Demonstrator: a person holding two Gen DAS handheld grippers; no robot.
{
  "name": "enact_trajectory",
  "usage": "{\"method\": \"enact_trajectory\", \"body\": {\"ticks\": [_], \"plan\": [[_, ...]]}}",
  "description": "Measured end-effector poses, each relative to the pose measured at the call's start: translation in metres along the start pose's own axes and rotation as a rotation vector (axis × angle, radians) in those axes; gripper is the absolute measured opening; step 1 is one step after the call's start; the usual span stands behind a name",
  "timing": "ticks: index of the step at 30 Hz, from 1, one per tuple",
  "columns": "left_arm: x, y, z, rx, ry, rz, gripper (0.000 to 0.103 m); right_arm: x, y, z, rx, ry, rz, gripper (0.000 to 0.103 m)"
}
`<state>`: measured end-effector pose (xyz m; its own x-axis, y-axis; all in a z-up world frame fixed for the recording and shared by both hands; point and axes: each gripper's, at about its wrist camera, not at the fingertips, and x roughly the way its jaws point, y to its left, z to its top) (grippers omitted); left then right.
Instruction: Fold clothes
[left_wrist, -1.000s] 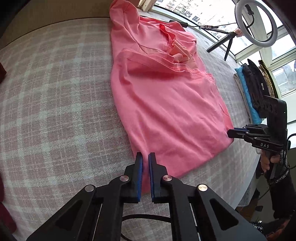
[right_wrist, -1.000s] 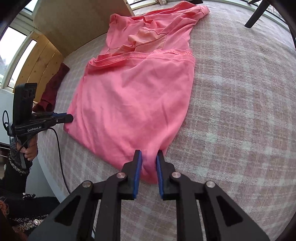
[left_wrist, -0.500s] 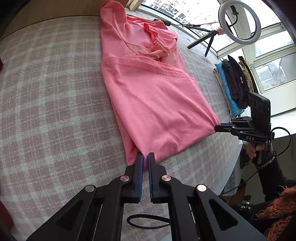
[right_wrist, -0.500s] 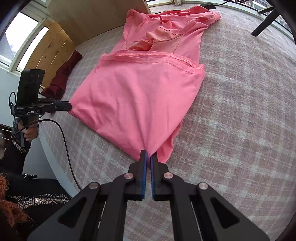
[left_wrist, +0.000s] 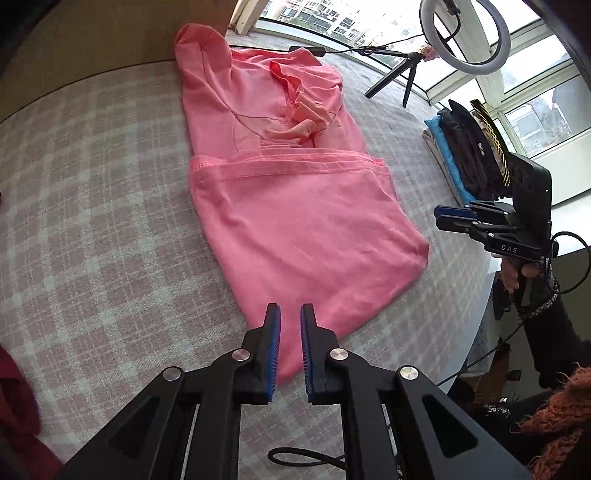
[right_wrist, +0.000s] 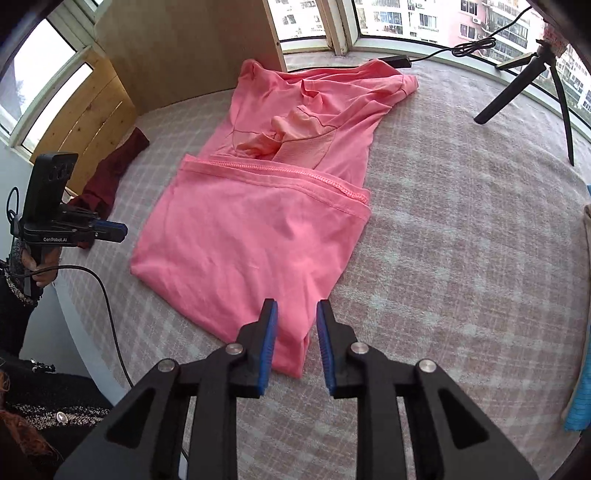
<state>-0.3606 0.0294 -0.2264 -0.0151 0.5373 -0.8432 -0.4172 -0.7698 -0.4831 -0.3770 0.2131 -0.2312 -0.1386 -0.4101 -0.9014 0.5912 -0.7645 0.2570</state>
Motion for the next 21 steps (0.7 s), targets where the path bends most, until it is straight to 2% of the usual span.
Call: {"method": "enact_trajectory", "body": {"ticks": [3,5,7,10,12,13,16,19,21], "plan": [[0.033,-0.029,0.021,0.084,0.036,-0.053,0.014,0.028,0.011,0.02,-0.038,0.002,0.003,0.022],[0.058,-0.039,0.022,0.131,0.105,-0.047,0.014,0.054,0.006,0.03,-0.01,0.039,0.056,0.022],[0.079,-0.048,0.021,0.177,0.165,-0.041,0.014,0.067,-0.002,0.04,-0.006,0.07,0.052,0.018],[0.081,-0.049,0.013,0.222,0.178,-0.045,0.017,0.051,-0.019,0.063,0.013,-0.002,-0.033,0.021],[0.079,-0.043,0.014,0.19,0.179,-0.071,0.017,0.034,-0.029,0.074,0.05,-0.056,0.021,0.022],[0.078,-0.04,0.015,0.176,0.179,-0.084,0.017,0.034,-0.029,0.075,0.053,-0.052,0.052,0.026],[0.075,-0.033,0.017,0.143,0.181,-0.108,0.017,0.053,-0.015,0.072,0.007,0.004,0.061,0.034],[0.063,-0.031,0.022,0.147,0.16,-0.059,0.017,0.069,-0.007,0.07,-0.036,0.064,0.044,0.034],[0.044,-0.027,0.03,0.155,0.12,-0.014,0.018,0.059,-0.012,0.077,-0.019,0.028,0.036,0.034]]}}
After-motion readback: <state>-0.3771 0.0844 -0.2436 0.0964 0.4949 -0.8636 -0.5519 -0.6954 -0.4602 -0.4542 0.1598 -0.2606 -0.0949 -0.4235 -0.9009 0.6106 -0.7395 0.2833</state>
